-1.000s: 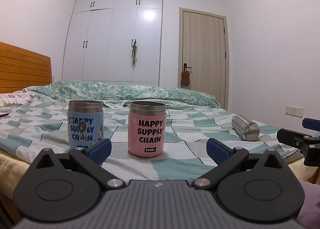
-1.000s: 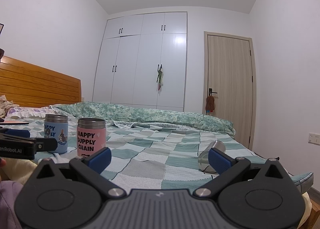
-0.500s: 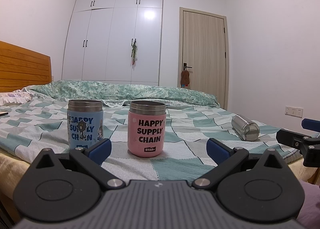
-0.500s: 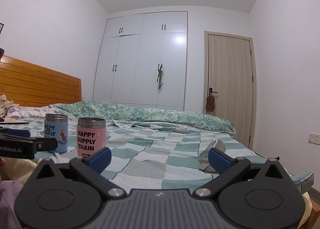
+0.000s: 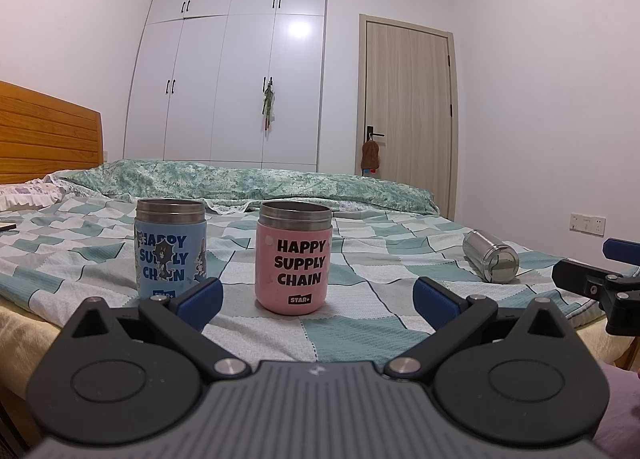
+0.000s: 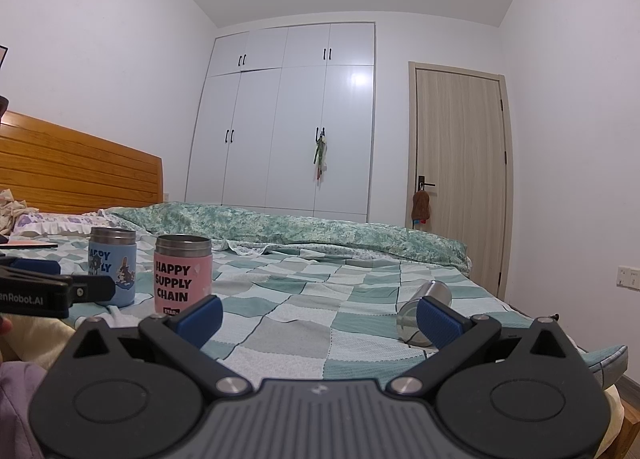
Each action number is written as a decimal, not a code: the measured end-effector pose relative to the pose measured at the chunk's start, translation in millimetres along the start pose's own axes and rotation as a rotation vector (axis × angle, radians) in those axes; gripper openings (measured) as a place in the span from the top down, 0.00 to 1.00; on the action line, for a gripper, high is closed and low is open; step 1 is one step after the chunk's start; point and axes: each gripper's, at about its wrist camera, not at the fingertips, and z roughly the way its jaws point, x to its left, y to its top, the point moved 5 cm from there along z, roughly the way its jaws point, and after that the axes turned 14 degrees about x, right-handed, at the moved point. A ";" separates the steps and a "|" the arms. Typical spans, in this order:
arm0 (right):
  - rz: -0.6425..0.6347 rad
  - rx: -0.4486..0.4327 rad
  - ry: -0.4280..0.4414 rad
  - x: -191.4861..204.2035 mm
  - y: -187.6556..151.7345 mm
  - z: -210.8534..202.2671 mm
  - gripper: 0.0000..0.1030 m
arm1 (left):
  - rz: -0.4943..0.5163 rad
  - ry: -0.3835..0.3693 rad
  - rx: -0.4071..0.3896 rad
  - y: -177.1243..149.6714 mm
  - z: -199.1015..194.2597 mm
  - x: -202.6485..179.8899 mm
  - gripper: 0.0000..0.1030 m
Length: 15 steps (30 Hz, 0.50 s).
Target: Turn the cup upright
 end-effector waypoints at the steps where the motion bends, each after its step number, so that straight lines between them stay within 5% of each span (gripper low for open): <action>1: 0.000 0.000 0.000 0.1 0.0 0.1 0.00 | 0.000 -0.001 0.000 0.0 -0.1 -0.1 0.00; 15: 0.009 0.042 -0.003 -1.5 3.6 4.0 0.00 | 0.002 -0.007 0.019 2.3 1.2 -2.5 0.00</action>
